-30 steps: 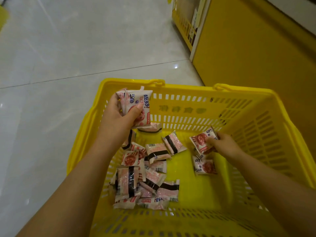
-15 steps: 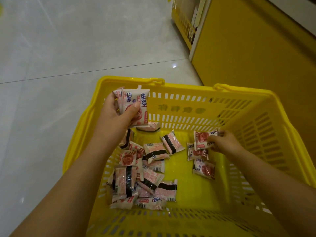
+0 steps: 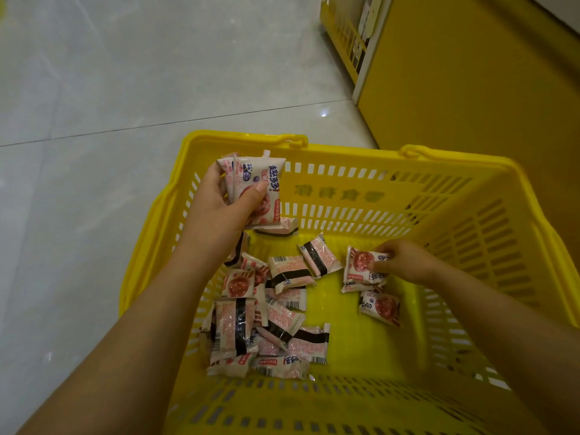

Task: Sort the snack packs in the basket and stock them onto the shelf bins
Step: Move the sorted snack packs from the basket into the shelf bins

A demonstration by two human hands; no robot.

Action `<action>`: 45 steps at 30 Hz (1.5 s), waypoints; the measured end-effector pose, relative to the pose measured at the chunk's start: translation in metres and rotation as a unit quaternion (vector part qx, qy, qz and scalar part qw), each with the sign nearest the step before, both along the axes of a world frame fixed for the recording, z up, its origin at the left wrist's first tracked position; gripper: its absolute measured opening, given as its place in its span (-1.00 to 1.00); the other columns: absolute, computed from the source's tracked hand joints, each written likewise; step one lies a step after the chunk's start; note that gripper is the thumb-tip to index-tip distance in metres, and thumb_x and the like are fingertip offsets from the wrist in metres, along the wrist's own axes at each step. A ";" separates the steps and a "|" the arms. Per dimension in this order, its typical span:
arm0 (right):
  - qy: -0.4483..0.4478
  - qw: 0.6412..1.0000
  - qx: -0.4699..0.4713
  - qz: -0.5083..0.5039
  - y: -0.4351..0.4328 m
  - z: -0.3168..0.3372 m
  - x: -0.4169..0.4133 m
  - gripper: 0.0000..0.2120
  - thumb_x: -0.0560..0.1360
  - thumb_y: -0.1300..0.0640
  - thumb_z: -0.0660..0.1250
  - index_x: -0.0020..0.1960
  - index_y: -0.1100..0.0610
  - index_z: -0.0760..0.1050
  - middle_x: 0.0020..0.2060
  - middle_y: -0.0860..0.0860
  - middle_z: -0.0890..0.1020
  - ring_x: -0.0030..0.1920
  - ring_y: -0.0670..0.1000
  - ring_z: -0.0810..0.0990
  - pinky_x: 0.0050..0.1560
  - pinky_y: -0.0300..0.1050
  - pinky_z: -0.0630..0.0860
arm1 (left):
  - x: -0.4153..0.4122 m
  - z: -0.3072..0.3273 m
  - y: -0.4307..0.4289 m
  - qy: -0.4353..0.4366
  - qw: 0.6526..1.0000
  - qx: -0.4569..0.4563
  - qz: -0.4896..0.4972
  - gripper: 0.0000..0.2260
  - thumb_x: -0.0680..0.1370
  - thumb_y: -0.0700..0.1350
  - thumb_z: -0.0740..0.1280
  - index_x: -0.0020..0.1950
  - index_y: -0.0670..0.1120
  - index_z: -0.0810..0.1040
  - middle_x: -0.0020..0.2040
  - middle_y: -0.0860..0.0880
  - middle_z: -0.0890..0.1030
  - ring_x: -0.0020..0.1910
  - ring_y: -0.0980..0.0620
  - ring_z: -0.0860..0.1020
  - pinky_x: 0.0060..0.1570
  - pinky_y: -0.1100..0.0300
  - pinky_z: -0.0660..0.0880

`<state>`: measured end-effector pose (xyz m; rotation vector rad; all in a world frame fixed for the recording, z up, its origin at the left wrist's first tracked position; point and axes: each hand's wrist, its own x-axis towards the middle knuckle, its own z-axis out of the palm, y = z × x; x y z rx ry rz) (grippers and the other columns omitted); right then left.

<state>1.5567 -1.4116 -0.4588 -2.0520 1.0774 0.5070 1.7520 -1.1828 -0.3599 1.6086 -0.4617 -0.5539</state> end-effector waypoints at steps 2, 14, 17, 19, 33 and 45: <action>0.031 0.998 -0.027 0.055 0.009 -0.007 0.005 -0.59 0.41 0.06 0.49 0.18 0.19 0.53 0.11 0.12 0.59 0.08 0.10 0.58 0.05 -0.04 0.54 | -0.001 -0.001 0.001 0.001 1.000 0.001 -0.005 -0.75 0.55 -0.11 0.36 0.21 0.01 0.46 0.05 0.05 0.66 -0.01 0.11 0.66 -0.14 0.27 0.59; 0.077 0.990 0.072 0.098 0.016 0.004 0.015 -0.34 0.46 0.14 0.43 0.46 0.17 0.23 0.28 0.17 0.48 0.08 0.11 0.56 -0.14 -0.15 0.50 | -0.001 -0.005 0.000 -0.001 1.000 0.014 -0.009 -0.75 0.54 -0.07 0.36 0.20 0.03 0.46 0.05 0.06 0.65 -0.01 0.11 0.66 -0.11 0.22 0.61; 0.050 0.985 0.160 0.039 0.009 0.021 0.002 -0.45 0.50 0.19 0.38 0.44 0.12 0.28 0.13 0.17 0.54 -0.20 0.03 0.58 -0.31 -0.19 0.50 | 0.000 -0.005 -0.001 0.004 1.000 0.010 -0.005 -0.77 0.54 -0.08 0.37 0.18 0.05 0.47 0.05 0.06 0.66 0.00 0.10 0.66 -0.10 0.20 0.61; 0.046 0.977 0.207 0.029 0.010 0.026 -0.008 -0.48 0.51 0.22 0.38 0.40 0.05 0.28 0.06 0.19 0.56 -0.18 0.09 0.60 -0.23 -0.08 0.53 | 0.000 -0.005 -0.002 0.004 1.000 0.005 -0.007 -0.79 0.54 -0.09 0.36 0.15 0.07 0.47 0.05 0.07 0.66 0.00 0.11 0.66 -0.11 0.22 0.61; 0.002 0.995 0.069 0.069 0.002 0.032 -0.014 -0.64 0.42 0.24 0.45 0.09 0.10 0.34 -0.03 0.16 0.63 -0.18 0.05 0.65 -0.35 -0.15 0.56 | 0.001 -0.008 -0.003 -0.004 1.000 0.005 -0.011 -0.77 0.54 -0.07 0.36 0.18 0.07 0.46 0.05 0.07 0.65 -0.01 0.12 0.66 -0.12 0.22 0.61; -0.067 0.996 0.057 0.016 0.025 0.042 -0.007 -0.73 0.35 0.34 0.47 -0.10 0.15 0.42 -0.10 0.26 0.64 -0.13 0.19 0.65 -0.05 0.14 0.56 | 0.002 -0.007 -0.002 0.001 1.000 -0.005 -0.011 -0.82 0.54 -0.08 0.36 0.11 0.10 0.47 0.01 0.07 0.66 -0.04 0.13 0.66 -0.18 0.28 0.59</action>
